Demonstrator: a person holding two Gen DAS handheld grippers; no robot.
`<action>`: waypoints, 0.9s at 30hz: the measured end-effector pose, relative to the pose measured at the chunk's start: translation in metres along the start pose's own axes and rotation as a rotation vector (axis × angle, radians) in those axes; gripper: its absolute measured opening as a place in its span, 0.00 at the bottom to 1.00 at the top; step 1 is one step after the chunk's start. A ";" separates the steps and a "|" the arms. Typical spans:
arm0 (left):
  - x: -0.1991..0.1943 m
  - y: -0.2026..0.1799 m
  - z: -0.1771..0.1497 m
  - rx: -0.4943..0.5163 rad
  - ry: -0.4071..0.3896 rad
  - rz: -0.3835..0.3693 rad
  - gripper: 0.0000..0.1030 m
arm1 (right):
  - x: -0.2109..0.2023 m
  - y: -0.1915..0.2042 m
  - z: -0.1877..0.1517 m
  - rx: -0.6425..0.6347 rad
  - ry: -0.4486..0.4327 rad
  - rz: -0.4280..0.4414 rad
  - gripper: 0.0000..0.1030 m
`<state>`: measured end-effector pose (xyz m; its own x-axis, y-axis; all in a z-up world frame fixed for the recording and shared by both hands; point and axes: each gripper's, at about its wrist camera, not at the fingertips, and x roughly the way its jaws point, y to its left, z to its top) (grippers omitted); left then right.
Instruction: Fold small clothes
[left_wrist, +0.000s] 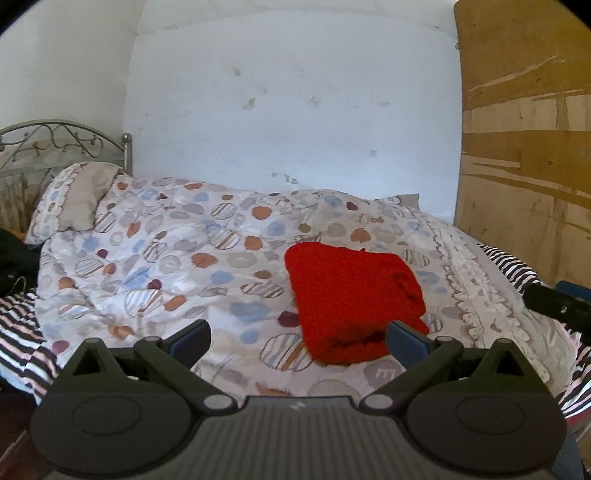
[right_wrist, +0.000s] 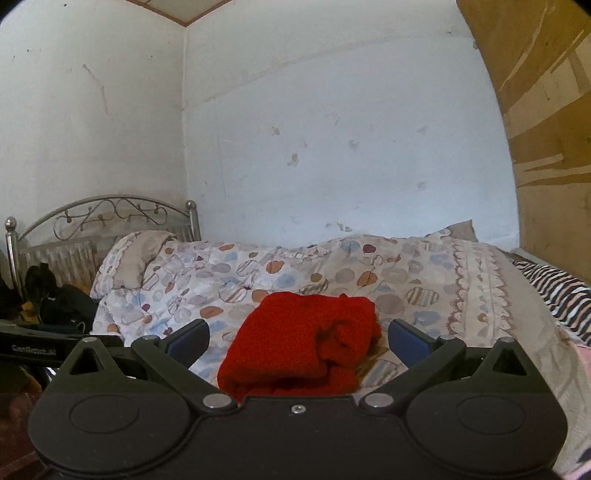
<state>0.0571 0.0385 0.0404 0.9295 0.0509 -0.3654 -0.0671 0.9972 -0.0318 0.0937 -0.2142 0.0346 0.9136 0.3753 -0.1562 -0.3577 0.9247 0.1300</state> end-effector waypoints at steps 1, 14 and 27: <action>-0.002 0.001 -0.003 -0.001 0.001 0.004 1.00 | -0.003 0.001 -0.003 -0.002 0.003 -0.009 1.00; -0.008 0.010 -0.046 -0.007 0.025 0.003 1.00 | -0.022 0.021 -0.034 -0.088 0.036 -0.047 1.00; -0.008 0.009 -0.051 0.008 0.033 0.011 1.00 | -0.021 0.024 -0.039 -0.096 0.058 -0.046 1.00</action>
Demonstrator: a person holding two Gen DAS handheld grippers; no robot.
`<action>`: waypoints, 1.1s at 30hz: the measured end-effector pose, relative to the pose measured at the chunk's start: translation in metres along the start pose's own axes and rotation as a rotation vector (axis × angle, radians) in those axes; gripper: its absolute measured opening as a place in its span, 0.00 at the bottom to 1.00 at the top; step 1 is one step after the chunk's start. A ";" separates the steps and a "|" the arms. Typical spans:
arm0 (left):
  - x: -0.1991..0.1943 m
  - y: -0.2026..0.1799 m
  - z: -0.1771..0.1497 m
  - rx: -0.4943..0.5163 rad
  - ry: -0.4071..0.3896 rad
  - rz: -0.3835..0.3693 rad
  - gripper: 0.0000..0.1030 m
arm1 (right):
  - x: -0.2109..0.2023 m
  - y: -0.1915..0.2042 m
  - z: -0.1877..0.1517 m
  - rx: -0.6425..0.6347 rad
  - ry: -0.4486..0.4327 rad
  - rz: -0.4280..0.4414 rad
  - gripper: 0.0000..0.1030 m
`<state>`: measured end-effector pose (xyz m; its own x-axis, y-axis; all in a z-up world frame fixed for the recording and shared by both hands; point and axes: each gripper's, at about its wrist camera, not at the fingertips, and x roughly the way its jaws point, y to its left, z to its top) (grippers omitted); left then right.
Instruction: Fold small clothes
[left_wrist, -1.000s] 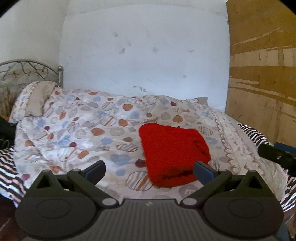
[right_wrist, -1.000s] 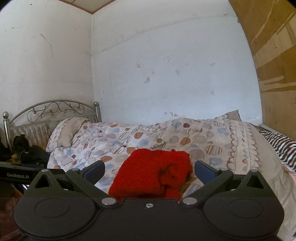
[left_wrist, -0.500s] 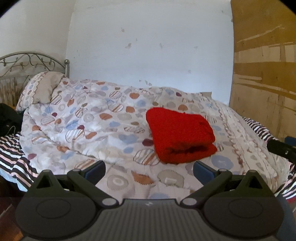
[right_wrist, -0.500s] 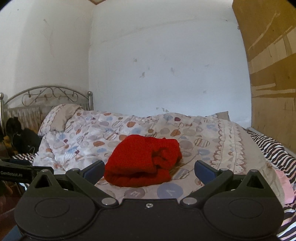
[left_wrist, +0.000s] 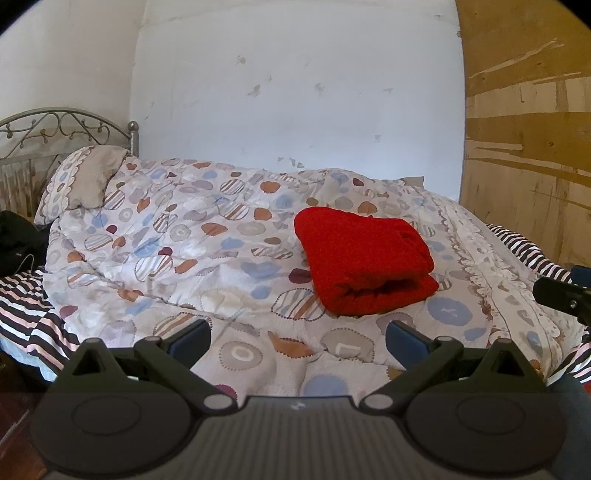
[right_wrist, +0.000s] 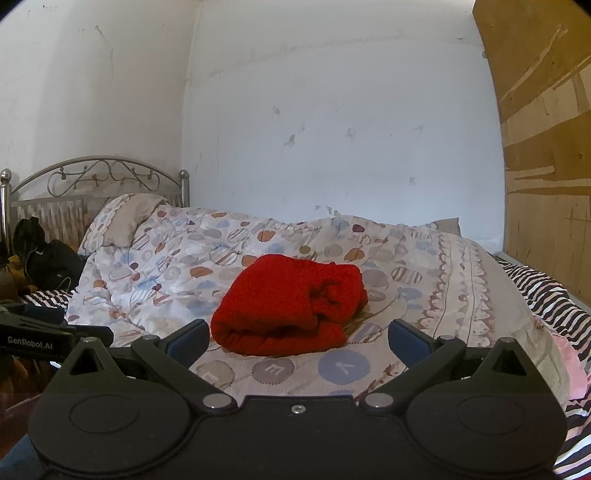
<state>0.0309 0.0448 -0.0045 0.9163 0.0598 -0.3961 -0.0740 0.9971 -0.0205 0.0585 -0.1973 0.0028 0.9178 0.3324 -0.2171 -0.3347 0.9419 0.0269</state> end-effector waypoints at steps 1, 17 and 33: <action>0.000 0.000 0.000 0.000 -0.001 0.000 1.00 | 0.000 0.000 0.000 0.000 0.000 -0.001 1.00; -0.002 0.002 -0.002 -0.002 0.003 0.004 1.00 | 0.001 0.002 -0.001 -0.002 0.004 0.004 1.00; -0.002 0.003 -0.003 -0.002 0.006 0.005 1.00 | 0.001 0.004 -0.002 -0.008 0.007 0.005 1.00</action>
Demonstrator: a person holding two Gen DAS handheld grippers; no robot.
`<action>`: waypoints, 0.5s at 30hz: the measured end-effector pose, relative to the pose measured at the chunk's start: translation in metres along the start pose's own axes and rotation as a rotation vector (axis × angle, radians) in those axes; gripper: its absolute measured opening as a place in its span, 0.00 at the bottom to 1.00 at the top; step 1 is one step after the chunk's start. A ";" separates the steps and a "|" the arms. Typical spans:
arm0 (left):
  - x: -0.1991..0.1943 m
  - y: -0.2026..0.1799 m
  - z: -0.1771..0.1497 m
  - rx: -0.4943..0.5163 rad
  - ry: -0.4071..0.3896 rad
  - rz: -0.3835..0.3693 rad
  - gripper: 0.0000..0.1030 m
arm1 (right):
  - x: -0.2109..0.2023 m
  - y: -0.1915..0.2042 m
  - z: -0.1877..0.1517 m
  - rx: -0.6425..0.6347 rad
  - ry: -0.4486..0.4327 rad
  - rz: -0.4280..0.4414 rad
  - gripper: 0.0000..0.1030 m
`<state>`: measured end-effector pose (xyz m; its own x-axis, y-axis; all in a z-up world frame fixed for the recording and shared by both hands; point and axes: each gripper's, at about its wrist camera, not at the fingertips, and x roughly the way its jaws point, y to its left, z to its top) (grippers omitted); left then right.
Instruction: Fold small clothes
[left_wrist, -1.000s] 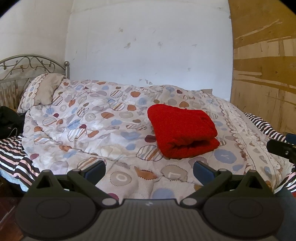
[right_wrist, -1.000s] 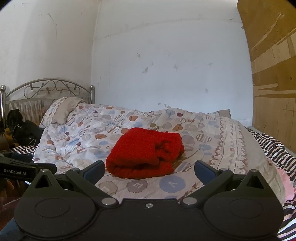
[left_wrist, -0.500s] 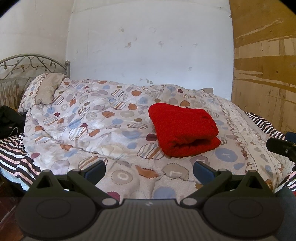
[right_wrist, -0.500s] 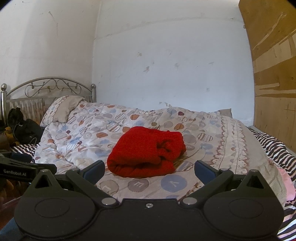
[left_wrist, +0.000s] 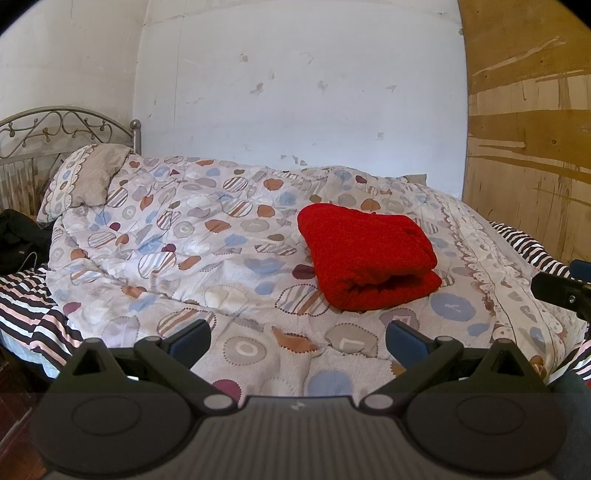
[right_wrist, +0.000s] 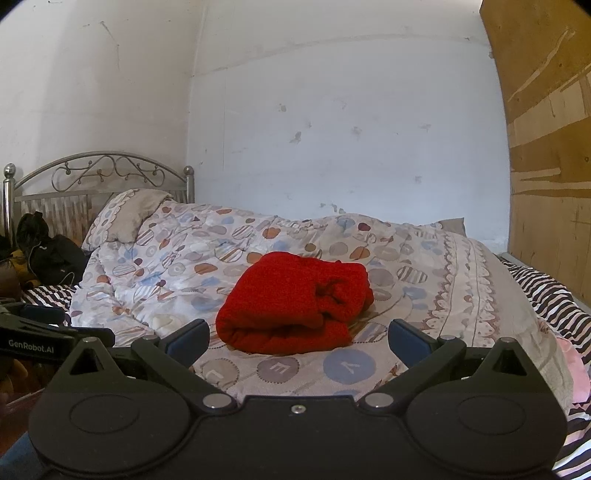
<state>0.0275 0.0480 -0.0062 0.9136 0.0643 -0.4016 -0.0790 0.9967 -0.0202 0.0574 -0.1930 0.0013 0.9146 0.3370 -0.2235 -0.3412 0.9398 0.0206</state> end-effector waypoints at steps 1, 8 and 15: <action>0.000 0.000 0.000 0.001 0.000 0.000 1.00 | 0.000 0.000 0.000 0.001 -0.001 0.000 1.00; -0.001 -0.001 0.000 0.001 0.001 0.001 1.00 | 0.000 0.000 0.000 0.001 0.000 -0.001 1.00; -0.001 0.000 -0.001 0.000 0.000 0.001 1.00 | 0.000 0.001 0.001 0.001 -0.001 -0.001 1.00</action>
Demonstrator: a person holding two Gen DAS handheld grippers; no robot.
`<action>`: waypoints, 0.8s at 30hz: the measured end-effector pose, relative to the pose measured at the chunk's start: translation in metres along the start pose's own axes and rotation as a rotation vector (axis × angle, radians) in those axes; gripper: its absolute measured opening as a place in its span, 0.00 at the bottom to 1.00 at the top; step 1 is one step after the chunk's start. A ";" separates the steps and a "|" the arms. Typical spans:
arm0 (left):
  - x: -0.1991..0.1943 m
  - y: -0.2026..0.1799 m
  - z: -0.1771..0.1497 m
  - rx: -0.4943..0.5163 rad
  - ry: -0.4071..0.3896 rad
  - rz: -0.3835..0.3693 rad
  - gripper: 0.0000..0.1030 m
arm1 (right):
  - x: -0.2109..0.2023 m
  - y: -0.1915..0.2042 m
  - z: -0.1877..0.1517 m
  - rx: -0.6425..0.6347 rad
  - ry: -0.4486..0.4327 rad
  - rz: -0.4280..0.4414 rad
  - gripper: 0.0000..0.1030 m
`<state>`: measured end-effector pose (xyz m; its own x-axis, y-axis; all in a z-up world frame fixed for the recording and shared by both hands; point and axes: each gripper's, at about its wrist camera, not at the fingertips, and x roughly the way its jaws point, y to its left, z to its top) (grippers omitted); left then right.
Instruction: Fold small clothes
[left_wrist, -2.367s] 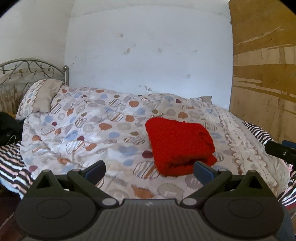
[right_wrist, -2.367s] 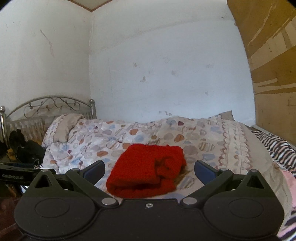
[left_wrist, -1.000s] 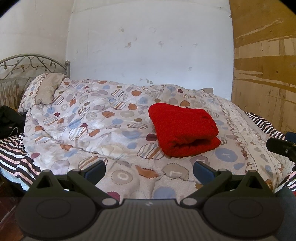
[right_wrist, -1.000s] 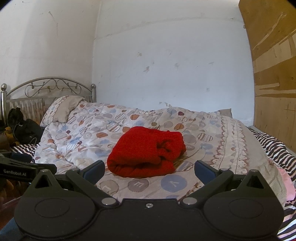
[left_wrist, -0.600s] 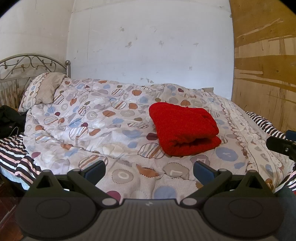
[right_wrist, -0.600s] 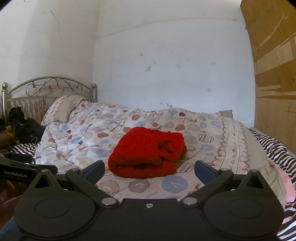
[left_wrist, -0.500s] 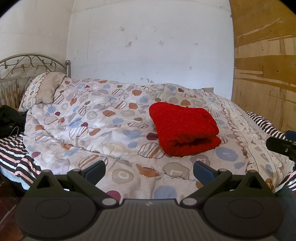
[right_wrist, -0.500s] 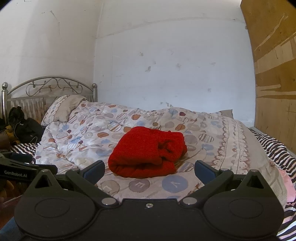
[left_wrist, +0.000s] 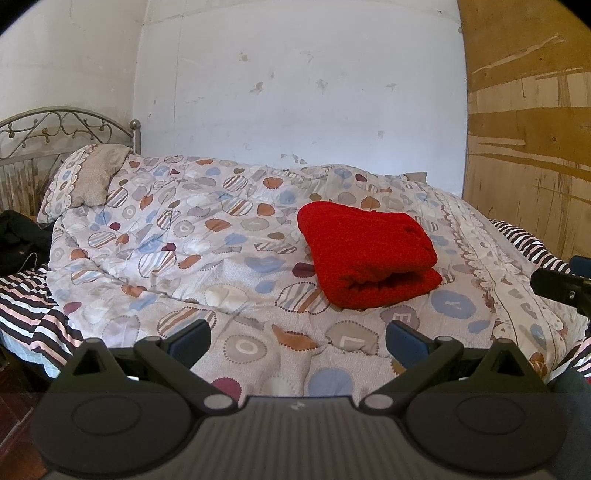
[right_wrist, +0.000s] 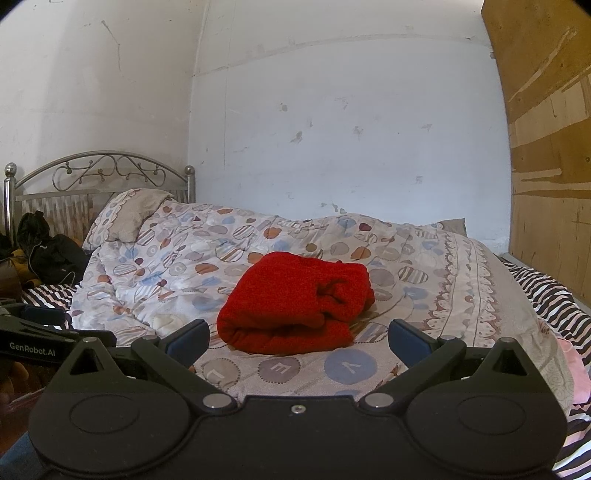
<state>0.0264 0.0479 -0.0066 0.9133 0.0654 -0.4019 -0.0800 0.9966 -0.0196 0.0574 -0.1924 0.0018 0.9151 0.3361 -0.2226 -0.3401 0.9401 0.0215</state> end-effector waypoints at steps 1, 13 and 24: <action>0.000 0.000 0.000 0.000 0.001 -0.001 1.00 | 0.000 0.000 0.000 0.000 0.001 0.000 1.00; 0.002 -0.001 -0.007 0.008 0.033 0.015 1.00 | 0.000 0.004 -0.001 -0.006 0.006 0.002 1.00; 0.006 0.002 -0.004 -0.024 0.062 0.012 1.00 | 0.000 0.003 -0.004 -0.010 0.010 0.002 1.00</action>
<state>0.0296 0.0500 -0.0130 0.8860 0.0737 -0.4578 -0.1012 0.9942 -0.0359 0.0555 -0.1896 -0.0018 0.9121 0.3375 -0.2326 -0.3443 0.9388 0.0121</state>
